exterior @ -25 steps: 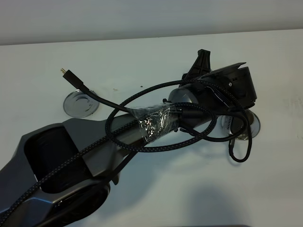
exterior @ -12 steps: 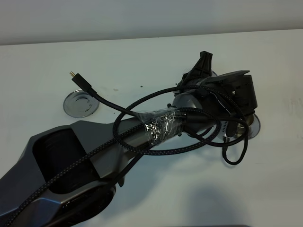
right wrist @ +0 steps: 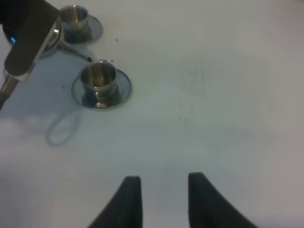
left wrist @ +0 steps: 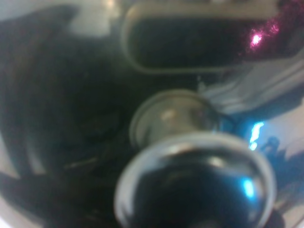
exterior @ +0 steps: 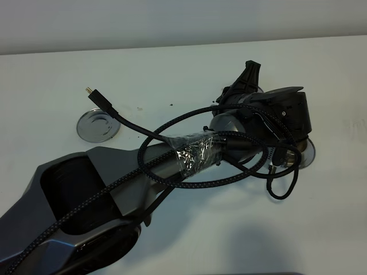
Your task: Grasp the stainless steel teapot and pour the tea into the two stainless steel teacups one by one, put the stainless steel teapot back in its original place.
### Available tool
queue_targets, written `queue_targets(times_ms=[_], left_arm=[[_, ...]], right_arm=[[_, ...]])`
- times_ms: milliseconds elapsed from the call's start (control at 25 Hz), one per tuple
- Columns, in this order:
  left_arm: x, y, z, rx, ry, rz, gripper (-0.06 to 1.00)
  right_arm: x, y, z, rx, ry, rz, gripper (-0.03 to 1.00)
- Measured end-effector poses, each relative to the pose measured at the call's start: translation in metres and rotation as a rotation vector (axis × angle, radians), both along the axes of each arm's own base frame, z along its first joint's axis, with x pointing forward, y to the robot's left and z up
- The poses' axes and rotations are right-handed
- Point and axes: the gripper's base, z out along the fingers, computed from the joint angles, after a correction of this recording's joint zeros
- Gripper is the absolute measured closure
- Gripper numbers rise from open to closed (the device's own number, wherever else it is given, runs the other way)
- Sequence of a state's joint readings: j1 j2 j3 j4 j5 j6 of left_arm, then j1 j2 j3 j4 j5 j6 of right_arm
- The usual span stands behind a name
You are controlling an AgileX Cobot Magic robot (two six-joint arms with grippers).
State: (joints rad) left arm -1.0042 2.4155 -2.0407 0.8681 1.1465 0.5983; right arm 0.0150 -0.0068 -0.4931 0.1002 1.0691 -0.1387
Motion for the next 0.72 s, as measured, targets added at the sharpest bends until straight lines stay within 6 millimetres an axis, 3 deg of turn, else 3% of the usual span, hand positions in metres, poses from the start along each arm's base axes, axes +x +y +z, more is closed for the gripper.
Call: queue_targets(times_ms=[720], left_arm=[[0.0033, -0.0020, 0.0027, 0.023, -0.033, -0.053, 0.72]], right_arm=[[0.0000, 0.0000, 0.0000, 0.000, 0.000, 0.000, 0.73]])
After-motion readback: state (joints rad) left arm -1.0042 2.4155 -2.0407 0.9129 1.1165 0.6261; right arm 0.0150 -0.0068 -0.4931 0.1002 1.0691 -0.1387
